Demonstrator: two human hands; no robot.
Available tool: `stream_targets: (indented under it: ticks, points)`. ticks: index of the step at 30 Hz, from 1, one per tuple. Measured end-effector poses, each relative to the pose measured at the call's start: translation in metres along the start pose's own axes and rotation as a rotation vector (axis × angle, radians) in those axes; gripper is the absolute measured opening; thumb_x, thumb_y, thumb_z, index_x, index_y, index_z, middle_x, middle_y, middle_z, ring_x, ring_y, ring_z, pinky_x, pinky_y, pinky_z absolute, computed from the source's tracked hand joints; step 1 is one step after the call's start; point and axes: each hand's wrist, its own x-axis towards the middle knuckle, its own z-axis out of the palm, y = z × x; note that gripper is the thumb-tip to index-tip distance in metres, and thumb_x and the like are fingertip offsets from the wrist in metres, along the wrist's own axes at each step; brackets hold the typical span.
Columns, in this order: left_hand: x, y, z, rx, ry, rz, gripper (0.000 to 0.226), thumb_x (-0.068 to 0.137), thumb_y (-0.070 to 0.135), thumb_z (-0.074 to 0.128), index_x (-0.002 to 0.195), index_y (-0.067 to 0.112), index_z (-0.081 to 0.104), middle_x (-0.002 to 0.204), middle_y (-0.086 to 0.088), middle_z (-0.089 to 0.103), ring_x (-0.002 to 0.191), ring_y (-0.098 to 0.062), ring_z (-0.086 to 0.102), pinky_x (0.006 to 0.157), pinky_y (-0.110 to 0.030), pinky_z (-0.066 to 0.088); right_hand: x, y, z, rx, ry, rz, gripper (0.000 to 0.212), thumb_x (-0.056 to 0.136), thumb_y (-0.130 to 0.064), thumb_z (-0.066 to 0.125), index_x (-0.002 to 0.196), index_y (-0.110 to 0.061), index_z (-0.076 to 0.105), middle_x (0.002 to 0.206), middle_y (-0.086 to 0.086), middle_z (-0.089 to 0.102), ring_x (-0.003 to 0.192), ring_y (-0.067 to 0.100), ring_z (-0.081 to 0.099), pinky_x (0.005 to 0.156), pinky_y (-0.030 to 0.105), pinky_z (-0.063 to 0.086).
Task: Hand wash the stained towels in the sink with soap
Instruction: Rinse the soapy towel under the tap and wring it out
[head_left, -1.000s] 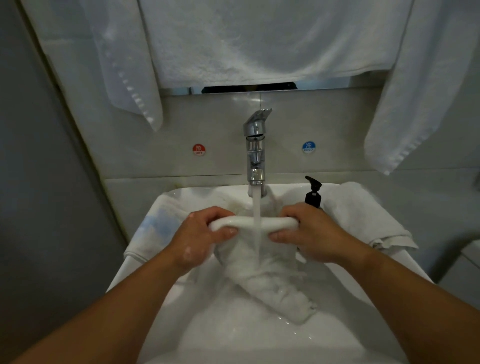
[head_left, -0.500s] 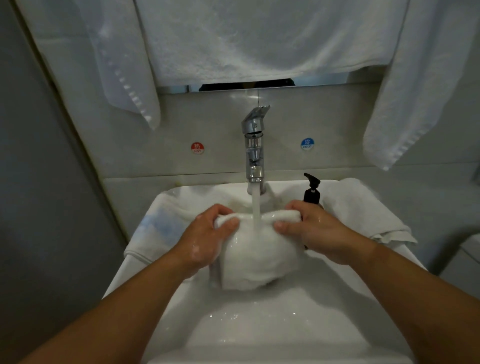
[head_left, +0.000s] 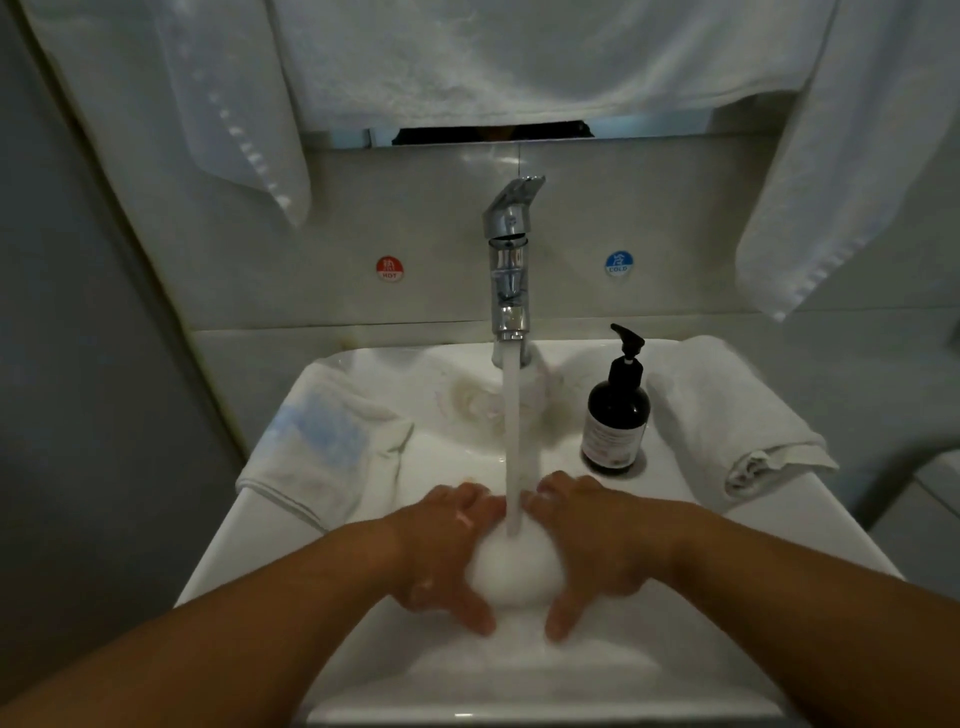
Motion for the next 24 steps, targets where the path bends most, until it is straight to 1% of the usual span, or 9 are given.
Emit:
stream_targets:
  ticks: [3,6,8,10,13,15,18,21,24]
  points:
    - [0.004,0.004,-0.001,0.078,0.062,0.019,0.088,0.080,0.059,0.075,0.151,0.032,0.032,0.148,0.000,0.035,0.131,-0.026,0.040,0.111,-0.039,0.039,0.008,-0.003,0.007,-0.039,0.078,-0.037,0.094,0.075,-0.059,0.079,0.151,-0.030,0.031,0.139,0.002,0.037,0.120,0.025,0.044,0.106,0.039,0.042]
    - [-0.004,0.006,-0.016,-0.085,0.128,0.018,0.059,0.083,0.054,0.074,0.134,0.029,0.057,0.131,0.004,0.048,0.114,-0.019,0.055,0.096,-0.028,0.046,0.002,0.005,-0.008,0.100,0.151,-0.087,0.050,0.085,-0.046,0.074,0.128,-0.032,0.053,0.122,-0.004,0.059,0.104,0.018,0.059,0.093,0.034,0.050]
    - [-0.011,0.002,-0.025,-0.254,0.135,0.002,0.046,0.082,0.052,0.077,0.121,0.031,0.065,0.118,0.007,0.059,0.104,-0.016,0.059,0.087,-0.026,0.049,-0.006,0.012,-0.020,0.236,0.168,-0.069,0.041,0.082,-0.047,0.076,0.114,-0.033,0.055,0.109,-0.008,0.065,0.096,0.016,0.062,0.086,0.034,0.054]
    - [-0.015,-0.003,-0.029,-0.341,0.111,-0.015,0.041,0.083,0.051,0.076,0.119,0.035,0.062,0.110,0.011,0.063,0.101,-0.015,0.061,0.085,-0.027,0.049,-0.009,0.015,-0.024,0.301,0.121,-0.046,0.035,0.080,-0.053,0.076,0.104,-0.033,0.061,0.102,-0.012,0.067,0.093,0.014,0.064,0.086,0.034,0.055]
    - [-0.016,-0.001,-0.027,-0.285,0.117,-0.011,0.044,0.093,0.047,0.066,0.133,0.035,0.051,0.122,0.009,0.059,0.112,-0.016,0.057,0.091,-0.029,0.044,-0.006,0.013,-0.019,0.294,0.042,-0.030,0.044,0.084,-0.054,0.070,0.122,-0.034,0.062,0.114,-0.012,0.068,0.102,0.014,0.065,0.096,0.037,0.055]
    - [-0.014,0.003,-0.020,-0.238,0.163,0.025,0.055,0.094,0.055,0.060,0.141,0.030,0.049,0.135,0.006,0.057,0.122,-0.017,0.054,0.103,-0.033,0.044,-0.008,0.008,-0.016,0.247,0.046,-0.072,0.072,0.083,-0.053,0.072,0.146,-0.033,0.041,0.133,-0.008,0.058,0.116,0.016,0.058,0.103,0.036,0.049]
    - [-0.006,0.009,-0.005,-0.156,0.087,0.007,0.093,0.081,0.085,0.049,0.155,0.033,0.027,0.152,0.002,0.045,0.133,-0.019,0.049,0.112,-0.040,0.040,-0.013,0.000,-0.001,0.032,0.077,-0.099,0.124,0.069,-0.077,0.072,0.160,-0.025,0.004,0.155,0.001,0.029,0.138,0.024,0.035,0.116,0.039,0.036]
    - [0.005,0.012,0.007,-0.035,0.049,-0.036,0.104,0.078,0.089,0.047,0.158,0.035,0.009,0.150,-0.006,0.044,0.131,-0.025,0.050,0.111,-0.041,0.041,-0.008,-0.001,0.018,-0.035,0.095,-0.118,0.129,0.066,-0.086,0.066,0.158,-0.030,-0.005,0.151,0.006,0.029,0.132,0.027,0.039,0.112,0.042,0.039]
    - [0.008,0.012,0.010,-0.011,0.064,-0.055,0.102,0.079,0.089,0.043,0.156,0.029,0.014,0.146,-0.007,0.049,0.126,-0.027,0.055,0.107,-0.041,0.044,0.003,0.002,0.025,-0.104,0.145,-0.145,0.125,0.068,-0.090,0.059,0.158,-0.031,-0.005,0.144,0.010,0.039,0.117,0.029,0.053,0.102,0.045,0.049]
